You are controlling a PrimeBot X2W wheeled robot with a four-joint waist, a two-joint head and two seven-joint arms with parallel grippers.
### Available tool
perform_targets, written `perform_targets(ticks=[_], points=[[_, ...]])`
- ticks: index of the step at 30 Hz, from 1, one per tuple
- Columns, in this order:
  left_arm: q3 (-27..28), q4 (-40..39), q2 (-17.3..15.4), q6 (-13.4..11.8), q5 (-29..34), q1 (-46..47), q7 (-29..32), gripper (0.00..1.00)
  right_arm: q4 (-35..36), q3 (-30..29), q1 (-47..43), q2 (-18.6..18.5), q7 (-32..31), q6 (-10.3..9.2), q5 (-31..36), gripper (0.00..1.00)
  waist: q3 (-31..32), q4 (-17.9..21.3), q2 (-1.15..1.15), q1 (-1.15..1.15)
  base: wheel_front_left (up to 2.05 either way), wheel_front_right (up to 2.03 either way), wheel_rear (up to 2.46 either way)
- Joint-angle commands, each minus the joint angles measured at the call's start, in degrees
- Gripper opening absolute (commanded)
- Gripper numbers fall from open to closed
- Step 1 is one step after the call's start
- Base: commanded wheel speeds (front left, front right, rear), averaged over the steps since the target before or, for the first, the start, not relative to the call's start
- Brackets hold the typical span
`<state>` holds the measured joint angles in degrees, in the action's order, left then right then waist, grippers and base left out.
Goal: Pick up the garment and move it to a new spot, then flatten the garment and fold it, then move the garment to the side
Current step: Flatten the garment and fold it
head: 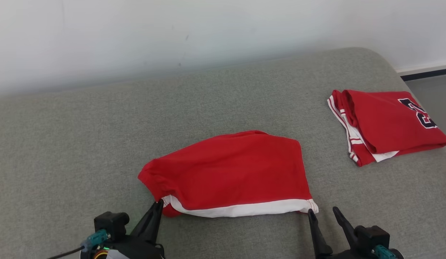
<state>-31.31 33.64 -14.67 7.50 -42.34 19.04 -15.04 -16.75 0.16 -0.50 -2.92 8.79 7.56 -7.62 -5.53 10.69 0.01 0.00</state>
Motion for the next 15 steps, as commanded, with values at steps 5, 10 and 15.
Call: perform_targets(ticks=[5, 10, 15], points=[[-0.1, -0.9, 0.3, -0.1, 1.1, -2.1, -0.2, 0.00, 0.3, -1.8, 0.6, -0.1, -5.1, -0.13, 1.9, 1.00, -0.4, -1.4, -0.01, 0.00, 0.00, 0.00, 0.00], [0.1, -1.0, 0.9, -0.1, 1.7, -2.5, -0.1, 0.00, -0.6, -4.2, 1.6, 0.0, -9.2, -0.13, 2.9, 1.00, -1.0, -2.2, -0.01, 0.00, 0.00, 0.00, 0.00], [-0.1, -1.1, 1.1, -0.1, 1.9, -1.7, -0.2, 0.00, -2.4, -6.2, 4.0, 0.1, -11.5, -0.13, 2.3, 1.00, -1.7, -2.8, -0.01, 0.00, 0.00, 0.00, 0.00]])
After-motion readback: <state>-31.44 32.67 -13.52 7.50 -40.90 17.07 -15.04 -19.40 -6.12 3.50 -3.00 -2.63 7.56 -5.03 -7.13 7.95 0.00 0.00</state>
